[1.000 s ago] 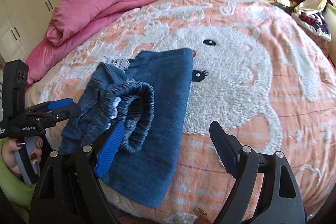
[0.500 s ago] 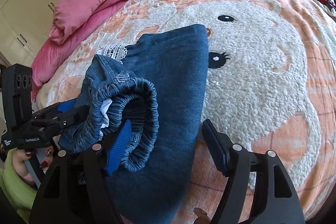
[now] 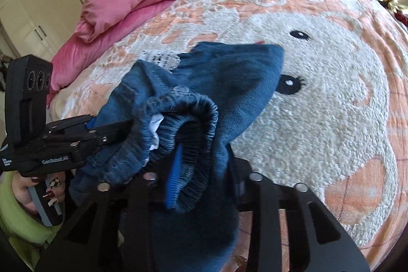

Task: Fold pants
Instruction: 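Grasp the elastic cuff with the right tool and fold it over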

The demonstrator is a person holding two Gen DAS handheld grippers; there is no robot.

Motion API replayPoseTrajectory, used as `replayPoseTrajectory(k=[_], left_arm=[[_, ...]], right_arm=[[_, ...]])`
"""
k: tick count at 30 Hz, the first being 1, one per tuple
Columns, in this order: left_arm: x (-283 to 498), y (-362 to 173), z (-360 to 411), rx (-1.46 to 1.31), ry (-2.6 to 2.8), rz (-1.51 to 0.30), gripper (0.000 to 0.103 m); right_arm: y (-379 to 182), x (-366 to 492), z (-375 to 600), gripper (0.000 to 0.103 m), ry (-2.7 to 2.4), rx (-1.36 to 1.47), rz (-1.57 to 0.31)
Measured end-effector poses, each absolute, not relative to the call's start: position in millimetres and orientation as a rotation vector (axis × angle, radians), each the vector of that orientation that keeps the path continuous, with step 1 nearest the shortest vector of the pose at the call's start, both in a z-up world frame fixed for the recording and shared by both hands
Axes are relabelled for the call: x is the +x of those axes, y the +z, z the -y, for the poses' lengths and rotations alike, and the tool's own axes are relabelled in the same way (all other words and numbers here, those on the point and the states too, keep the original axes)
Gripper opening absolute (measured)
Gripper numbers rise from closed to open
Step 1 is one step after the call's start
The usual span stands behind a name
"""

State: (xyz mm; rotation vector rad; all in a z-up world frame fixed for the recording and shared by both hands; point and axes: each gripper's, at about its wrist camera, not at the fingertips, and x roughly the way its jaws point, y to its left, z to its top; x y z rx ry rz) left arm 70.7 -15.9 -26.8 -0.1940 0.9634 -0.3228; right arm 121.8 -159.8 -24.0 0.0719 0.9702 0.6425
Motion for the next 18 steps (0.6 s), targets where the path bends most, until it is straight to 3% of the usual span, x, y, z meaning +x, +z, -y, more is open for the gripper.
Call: replayPoseTrajectory(k=[7, 18], left_arm=[[70, -10, 13, -0.236, -0.346, -0.938, 0.028], [94, 24, 16, -0.215, -0.328, -0.855, 0.028]], right_arm=[[-4, 118, 158, 0.019, 0.654, 0.056, -0.921], [18, 138, 151, 0.019, 0.649, 0.016, -0.85]])
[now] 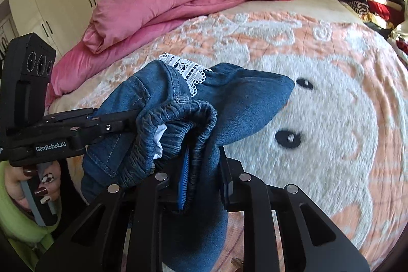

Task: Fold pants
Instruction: 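Grasp the elastic cuff with the right tool and fold it over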

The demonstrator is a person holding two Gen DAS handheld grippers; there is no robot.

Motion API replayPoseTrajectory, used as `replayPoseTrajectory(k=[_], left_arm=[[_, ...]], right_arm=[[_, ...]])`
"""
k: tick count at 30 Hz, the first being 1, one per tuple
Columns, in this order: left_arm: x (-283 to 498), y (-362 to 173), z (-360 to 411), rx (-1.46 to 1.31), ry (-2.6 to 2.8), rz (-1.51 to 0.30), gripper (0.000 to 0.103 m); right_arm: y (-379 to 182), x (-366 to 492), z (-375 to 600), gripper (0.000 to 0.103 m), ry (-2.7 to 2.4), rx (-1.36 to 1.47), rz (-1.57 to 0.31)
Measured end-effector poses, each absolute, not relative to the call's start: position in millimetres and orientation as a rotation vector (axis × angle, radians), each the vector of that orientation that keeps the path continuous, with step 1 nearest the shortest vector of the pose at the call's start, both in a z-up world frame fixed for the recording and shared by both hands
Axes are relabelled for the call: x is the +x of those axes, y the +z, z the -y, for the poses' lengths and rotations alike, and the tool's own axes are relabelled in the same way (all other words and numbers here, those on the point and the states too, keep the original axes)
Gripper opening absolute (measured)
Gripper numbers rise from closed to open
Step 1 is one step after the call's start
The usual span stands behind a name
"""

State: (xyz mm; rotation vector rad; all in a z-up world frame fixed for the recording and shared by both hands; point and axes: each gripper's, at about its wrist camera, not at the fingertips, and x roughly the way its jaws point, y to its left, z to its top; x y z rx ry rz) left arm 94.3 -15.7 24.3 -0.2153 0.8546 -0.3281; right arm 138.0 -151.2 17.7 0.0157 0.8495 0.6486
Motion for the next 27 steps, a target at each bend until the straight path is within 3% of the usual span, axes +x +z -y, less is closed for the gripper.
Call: replayPoseTrajectory(k=[23, 27], left_arm=[[151, 11, 8, -0.191, -0.252, -0.846, 0.028], [153, 3, 7, -0.181, -0.239, -0.862, 0.038]], right_arm=[[14, 201, 135, 0.02, 0.584, -0.051, -0.825], [8, 201, 136, 0.025, 0.557, -0.063, -0.837]])
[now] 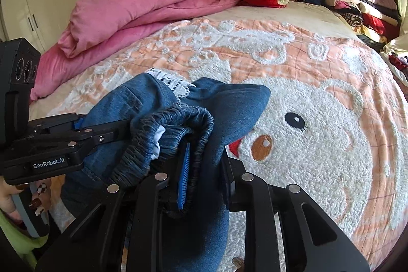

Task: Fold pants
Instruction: 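Grasp the elastic cuff with the right tool and fold it over, then lay the cuff down and open the right tool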

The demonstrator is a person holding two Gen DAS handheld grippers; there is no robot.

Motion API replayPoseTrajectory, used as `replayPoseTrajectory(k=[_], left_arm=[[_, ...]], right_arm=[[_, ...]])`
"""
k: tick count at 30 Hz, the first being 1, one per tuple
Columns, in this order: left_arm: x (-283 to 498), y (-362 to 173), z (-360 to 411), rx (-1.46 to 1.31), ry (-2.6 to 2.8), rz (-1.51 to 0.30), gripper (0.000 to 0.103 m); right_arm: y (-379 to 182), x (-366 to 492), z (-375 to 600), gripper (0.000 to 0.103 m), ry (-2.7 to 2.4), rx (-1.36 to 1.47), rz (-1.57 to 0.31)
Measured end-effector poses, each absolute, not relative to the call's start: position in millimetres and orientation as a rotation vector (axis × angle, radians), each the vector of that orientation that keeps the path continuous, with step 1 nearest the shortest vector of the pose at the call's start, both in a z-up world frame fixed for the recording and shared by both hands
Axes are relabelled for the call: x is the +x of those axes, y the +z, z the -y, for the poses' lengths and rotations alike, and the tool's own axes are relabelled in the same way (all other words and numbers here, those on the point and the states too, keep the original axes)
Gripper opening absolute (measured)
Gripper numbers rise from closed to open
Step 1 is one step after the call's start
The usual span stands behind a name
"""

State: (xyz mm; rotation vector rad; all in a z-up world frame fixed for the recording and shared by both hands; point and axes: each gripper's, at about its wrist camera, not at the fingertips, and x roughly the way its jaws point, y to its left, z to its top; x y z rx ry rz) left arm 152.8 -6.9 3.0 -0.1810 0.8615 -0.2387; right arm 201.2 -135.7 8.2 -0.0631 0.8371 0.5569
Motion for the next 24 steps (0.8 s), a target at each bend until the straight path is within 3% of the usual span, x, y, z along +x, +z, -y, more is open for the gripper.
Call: replayPoseTrajectory(k=[2, 6, 18, 24], left_arm=[[153, -2, 6, -0.172, -0.232, -0.874, 0.042], [151, -11, 3, -0.177, -0.224, -0.893, 0.05], [148, -28, 3, -0.182, -0.215, -0.919, 0.055], [137, -16, 1, -0.187, -0.212, -0.898, 0.058]], right_arm=[[2, 202, 140, 0.037, 0.543, -0.04, -0.859], [-12, 204, 150, 0.045, 0.516, 0.004, -0.896], [-27, 200, 151, 0.048, 0.461, 0.014, -0.932], [-11, 188, 161, 0.066, 0.435, 0.02, -0.891]])
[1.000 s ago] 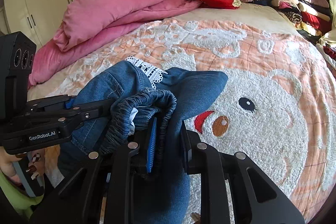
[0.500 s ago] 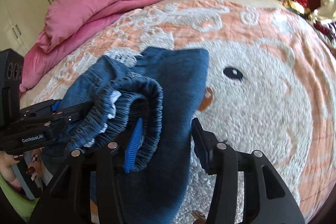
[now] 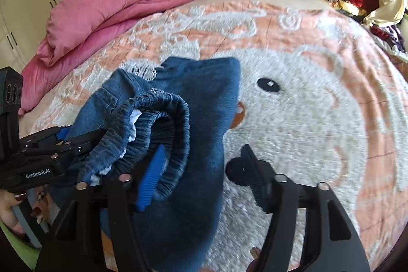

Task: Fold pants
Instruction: 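Lay the cuff down and open the right tool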

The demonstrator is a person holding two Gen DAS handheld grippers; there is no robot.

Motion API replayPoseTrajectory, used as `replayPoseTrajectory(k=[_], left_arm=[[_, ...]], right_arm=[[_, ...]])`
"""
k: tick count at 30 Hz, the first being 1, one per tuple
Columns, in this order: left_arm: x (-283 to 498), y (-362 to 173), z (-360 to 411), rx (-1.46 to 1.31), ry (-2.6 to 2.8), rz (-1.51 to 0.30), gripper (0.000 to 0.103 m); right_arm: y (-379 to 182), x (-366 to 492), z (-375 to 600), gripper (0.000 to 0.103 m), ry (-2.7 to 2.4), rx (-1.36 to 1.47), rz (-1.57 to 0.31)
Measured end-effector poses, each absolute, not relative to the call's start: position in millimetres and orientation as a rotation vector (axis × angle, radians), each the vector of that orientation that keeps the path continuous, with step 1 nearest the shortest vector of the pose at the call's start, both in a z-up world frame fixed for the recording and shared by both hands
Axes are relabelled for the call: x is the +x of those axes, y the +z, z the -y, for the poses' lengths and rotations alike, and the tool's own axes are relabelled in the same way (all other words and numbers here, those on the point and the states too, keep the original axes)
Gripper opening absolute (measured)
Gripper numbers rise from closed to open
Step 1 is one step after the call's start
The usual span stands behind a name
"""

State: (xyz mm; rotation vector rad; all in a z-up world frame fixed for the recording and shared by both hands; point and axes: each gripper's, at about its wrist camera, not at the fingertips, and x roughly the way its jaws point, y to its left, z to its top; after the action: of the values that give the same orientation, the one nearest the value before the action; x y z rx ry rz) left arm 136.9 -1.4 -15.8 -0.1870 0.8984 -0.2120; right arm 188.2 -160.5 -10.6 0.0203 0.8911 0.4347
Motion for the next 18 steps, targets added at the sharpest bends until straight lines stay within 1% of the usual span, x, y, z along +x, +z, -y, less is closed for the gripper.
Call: replayPoseTrajectory(k=[1, 4, 5, 6, 7, 8, 9, 10, 12, 13, 16, 18], left_arm=[[134, -12, 1, -0.192, -0.214, -0.892, 0.06], [125, -2, 0, -0.195, -0.216, -0.872, 0.066], [120, 2, -1, -0.194, -0.216, -0.862, 0.07], [118, 5, 0, -0.191, -0.217, -0.857, 0.077], [113, 9, -1, -0.186, -0.215, -0.846, 0.08], [109, 12, -1, -0.184, -0.211, -0.837, 0.087], [105, 16, -2, -0.182, -0.21, -0.83, 0.091], [100, 20, -2, -0.181, -0.21, -0.819, 0.093], [92, 26, -3, -0.174, -0.202, -0.803, 0.093], [87, 29, -3, -0.169, -0.199, -0.795, 0.093], [73, 36, -4, -0.159, -0.196, -0.776, 0.093], [66, 40, -3, -0.148, -0.197, -0.766, 0.093]], right_arm=[[-7, 184, 164, 0.071, 0.435, 0.027, -0.883], [3, 174, 170, 0.081, 0.435, 0.041, -0.859], [7, 168, 172, 0.082, 0.436, 0.042, -0.848], [10, 165, 173, 0.084, 0.434, 0.043, -0.841], [15, 159, 176, 0.086, 0.431, 0.042, -0.824], [20, 153, 179, 0.087, 0.425, 0.041, -0.804], [25, 148, 181, 0.092, 0.417, 0.038, -0.786], [29, 143, 182, 0.094, 0.41, 0.038, -0.77], [38, 132, 186, 0.094, 0.4, 0.041, -0.732], [42, 127, 189, 0.096, 0.398, 0.042, -0.718], [51, 111, 197, 0.098, 0.386, 0.04, -0.677], [55, 103, 201, 0.098, 0.38, 0.036, -0.668]])
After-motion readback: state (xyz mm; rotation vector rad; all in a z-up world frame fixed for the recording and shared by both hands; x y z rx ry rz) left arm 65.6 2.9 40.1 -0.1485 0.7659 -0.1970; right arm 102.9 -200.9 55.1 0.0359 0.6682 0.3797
